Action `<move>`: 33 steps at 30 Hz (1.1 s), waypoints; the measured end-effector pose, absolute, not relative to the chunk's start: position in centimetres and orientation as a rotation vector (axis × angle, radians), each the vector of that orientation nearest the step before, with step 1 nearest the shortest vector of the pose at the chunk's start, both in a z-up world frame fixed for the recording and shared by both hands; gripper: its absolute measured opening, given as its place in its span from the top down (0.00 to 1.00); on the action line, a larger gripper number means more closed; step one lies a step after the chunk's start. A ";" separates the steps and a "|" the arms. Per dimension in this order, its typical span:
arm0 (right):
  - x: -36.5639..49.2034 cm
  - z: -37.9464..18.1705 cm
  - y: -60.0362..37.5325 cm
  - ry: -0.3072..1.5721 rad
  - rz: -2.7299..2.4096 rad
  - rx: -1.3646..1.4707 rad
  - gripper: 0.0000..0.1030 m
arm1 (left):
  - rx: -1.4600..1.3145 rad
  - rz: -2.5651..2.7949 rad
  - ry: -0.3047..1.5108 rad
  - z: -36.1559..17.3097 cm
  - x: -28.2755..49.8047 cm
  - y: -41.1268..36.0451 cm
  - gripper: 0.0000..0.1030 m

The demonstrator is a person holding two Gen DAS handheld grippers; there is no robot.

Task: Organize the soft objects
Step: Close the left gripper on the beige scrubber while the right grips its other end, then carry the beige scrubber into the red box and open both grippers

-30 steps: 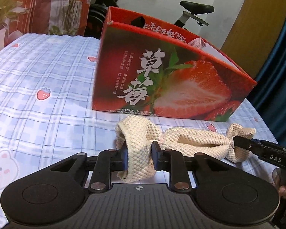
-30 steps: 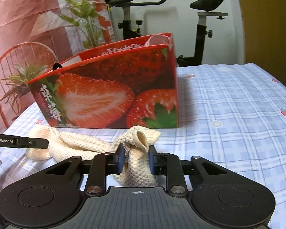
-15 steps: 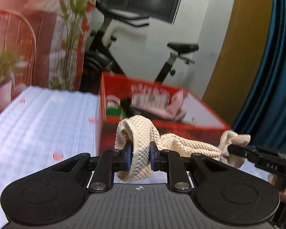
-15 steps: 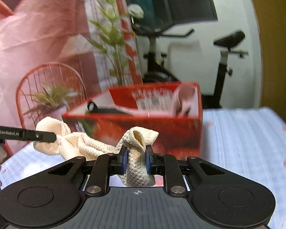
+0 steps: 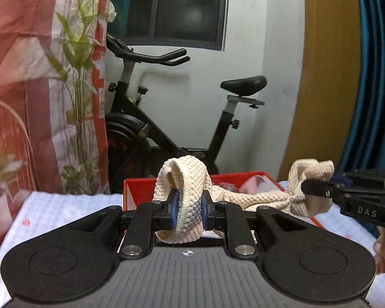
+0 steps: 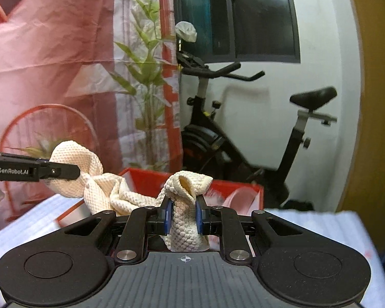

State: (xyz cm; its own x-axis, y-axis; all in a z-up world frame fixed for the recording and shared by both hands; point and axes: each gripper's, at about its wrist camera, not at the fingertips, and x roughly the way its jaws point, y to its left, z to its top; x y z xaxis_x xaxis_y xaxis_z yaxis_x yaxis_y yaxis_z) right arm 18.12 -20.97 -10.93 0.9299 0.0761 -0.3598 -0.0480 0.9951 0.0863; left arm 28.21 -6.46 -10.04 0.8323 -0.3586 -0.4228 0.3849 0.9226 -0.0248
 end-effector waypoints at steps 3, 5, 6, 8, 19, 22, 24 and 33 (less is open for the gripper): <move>21.3 -11.3 -20.7 0.396 0.027 0.007 0.84 | 0.089 -0.365 0.460 -10.7 30.6 -7.9 0.82; 23.3 -11.9 -20.3 0.424 0.005 -0.037 0.84 | 0.099 -0.352 0.480 -11.1 31.9 -8.4 0.82; 24.1 -12.3 -20.1 0.436 0.000 -0.050 0.84 | 0.105 -0.346 0.492 -11.5 32.5 -8.8 0.82; 25.5 -13.3 -19.8 0.467 -0.011 -0.068 0.84 | 0.113 -0.341 0.522 -12.3 33.7 -9.0 0.82; 28.3 -17.6 -19.3 0.650 0.007 -0.065 0.83 | 0.160 -0.373 0.668 -15.0 35.5 -9.0 0.80; 28.2 -17.6 -19.6 0.650 -0.005 -0.068 0.79 | 0.135 -0.365 0.657 -14.6 35.4 -8.3 0.60; 27.9 -17.3 -20.1 0.643 -0.024 -0.070 0.74 | 0.117 -0.366 0.642 -14.1 35.2 -8.0 0.41; 25.0 -15.2 -21.7 0.599 -0.014 0.018 0.40 | 0.118 -0.325 0.606 -11.5 32.4 -7.2 0.03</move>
